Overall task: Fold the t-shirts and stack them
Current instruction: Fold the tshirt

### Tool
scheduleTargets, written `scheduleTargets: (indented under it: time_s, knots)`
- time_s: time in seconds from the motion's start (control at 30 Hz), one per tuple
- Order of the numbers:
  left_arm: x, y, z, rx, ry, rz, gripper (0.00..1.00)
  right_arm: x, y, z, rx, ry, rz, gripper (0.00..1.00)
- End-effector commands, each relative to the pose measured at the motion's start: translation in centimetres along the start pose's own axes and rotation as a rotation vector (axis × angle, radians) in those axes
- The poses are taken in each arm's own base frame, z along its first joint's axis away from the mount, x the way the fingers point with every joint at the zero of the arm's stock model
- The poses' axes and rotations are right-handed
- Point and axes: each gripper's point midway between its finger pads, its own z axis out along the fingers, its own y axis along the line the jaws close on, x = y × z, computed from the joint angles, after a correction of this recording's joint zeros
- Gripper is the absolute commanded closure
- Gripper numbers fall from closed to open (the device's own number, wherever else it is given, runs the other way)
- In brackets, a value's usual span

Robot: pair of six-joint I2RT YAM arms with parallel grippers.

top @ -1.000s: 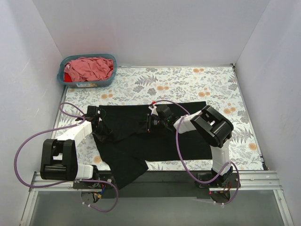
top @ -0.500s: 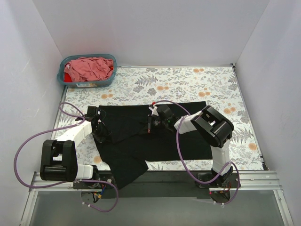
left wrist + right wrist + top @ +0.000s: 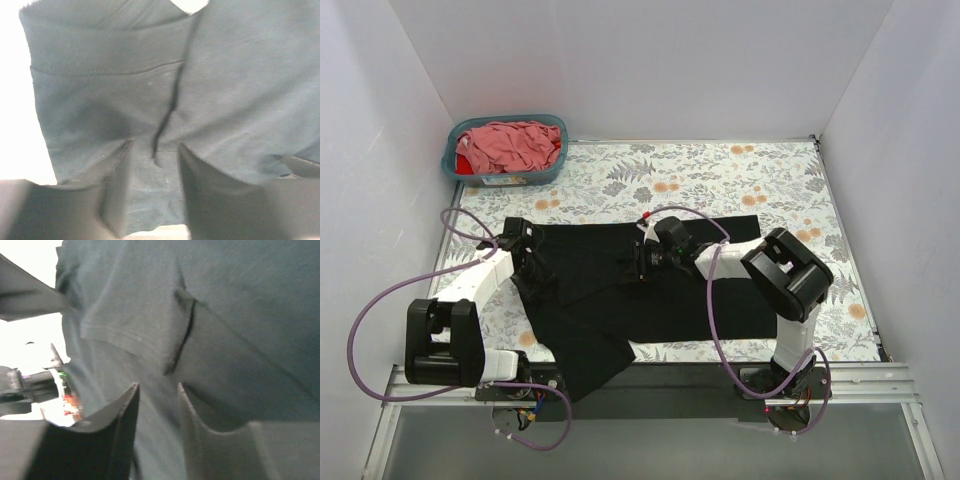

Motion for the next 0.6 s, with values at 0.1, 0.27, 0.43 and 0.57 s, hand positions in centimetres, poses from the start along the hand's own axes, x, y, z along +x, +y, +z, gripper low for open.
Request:
scheduleTargets:
  time_s: [0.1,0.27,0.43,0.57]
  knots:
    - [-7.0,-3.8,-5.4,0.082,-0.295,0.021,0.47,-5.2,-1.0,-5.4,0.271,-0.082,-0.277,0.50]
    - [-10.0,-7.0,-4.9,0.135,-0.327,0.060,0.46,-8.4,-5.5,-11.8,0.437,-0.194,-0.254,0.49]
    - [-12.3,-9.0,-1.9,0.118,-0.342,0.107,0.51,-10.4,-11.9,-18.0,0.595,-0.282,-0.145,0.47]
    - [-13.8,-10.0,0.3,0.084,-0.329,0.126,0.53,-10.6,-16.5,-21.0,0.687,-0.313,-0.042,0.46]
